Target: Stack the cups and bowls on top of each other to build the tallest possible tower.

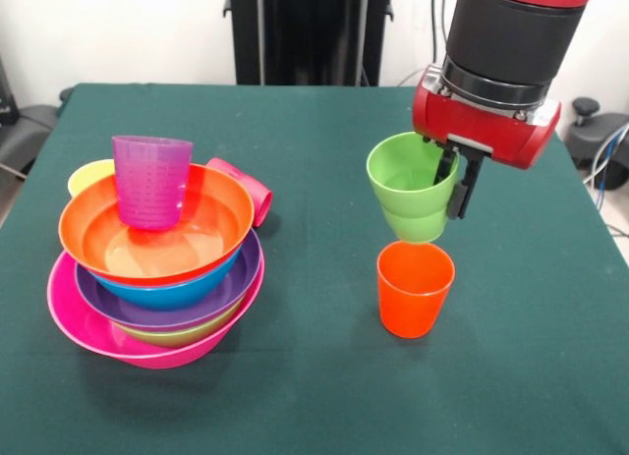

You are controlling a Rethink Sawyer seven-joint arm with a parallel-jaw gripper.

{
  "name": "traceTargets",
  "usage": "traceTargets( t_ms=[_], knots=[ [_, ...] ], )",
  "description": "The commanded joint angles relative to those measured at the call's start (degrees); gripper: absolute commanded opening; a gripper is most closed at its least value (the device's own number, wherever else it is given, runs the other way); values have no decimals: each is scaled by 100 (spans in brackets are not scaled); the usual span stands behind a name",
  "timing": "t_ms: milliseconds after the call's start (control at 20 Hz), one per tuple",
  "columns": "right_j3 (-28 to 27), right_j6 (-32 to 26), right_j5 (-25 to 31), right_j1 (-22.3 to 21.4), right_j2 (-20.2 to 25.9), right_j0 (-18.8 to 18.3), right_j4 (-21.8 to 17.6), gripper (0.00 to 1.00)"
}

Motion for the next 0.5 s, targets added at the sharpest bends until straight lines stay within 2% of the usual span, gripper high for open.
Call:
traceTargets(
  t_ms=[50, 150, 200, 500],
  knots=[
    [380, 692, -268, 220, 508, -89, -45, 0],
    [352, 722, -241, 237, 465, -59, -68, 0],
    [318, 742, -228, 254, 423, -35, -94, 100],
    [370, 673, -236, 218, 486, -75, -74, 100]
  ],
)
